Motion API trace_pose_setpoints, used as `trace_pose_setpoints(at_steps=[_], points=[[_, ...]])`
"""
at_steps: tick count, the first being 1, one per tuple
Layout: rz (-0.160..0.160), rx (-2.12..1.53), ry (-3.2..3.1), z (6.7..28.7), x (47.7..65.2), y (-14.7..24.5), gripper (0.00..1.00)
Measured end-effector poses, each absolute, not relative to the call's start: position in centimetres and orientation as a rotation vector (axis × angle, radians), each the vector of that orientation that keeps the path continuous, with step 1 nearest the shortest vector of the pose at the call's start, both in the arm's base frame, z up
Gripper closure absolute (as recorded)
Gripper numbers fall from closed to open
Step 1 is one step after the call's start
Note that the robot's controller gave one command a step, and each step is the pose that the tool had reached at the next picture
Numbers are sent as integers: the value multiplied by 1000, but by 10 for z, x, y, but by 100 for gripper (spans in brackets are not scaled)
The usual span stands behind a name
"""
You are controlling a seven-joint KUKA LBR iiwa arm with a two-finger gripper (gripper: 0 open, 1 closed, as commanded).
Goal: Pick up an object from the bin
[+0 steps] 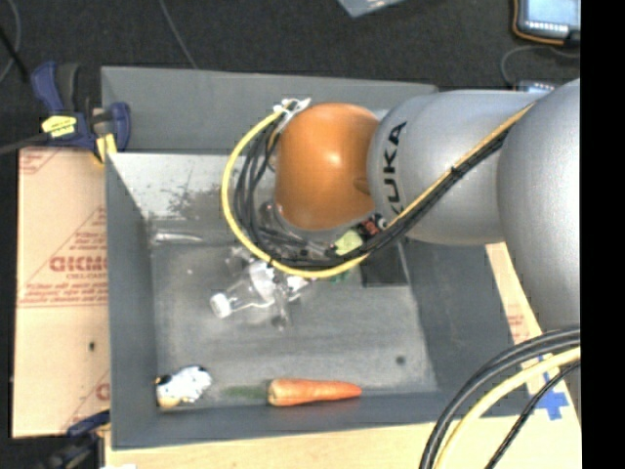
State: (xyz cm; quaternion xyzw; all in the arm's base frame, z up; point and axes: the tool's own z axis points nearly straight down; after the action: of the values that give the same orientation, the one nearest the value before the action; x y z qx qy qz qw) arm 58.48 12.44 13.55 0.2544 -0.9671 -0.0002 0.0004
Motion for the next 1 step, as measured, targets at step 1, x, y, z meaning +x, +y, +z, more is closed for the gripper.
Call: trace_pose_setpoints(at_steps=[1], points=[[-5, 614, -3093, 73, 588, 127, 0]])
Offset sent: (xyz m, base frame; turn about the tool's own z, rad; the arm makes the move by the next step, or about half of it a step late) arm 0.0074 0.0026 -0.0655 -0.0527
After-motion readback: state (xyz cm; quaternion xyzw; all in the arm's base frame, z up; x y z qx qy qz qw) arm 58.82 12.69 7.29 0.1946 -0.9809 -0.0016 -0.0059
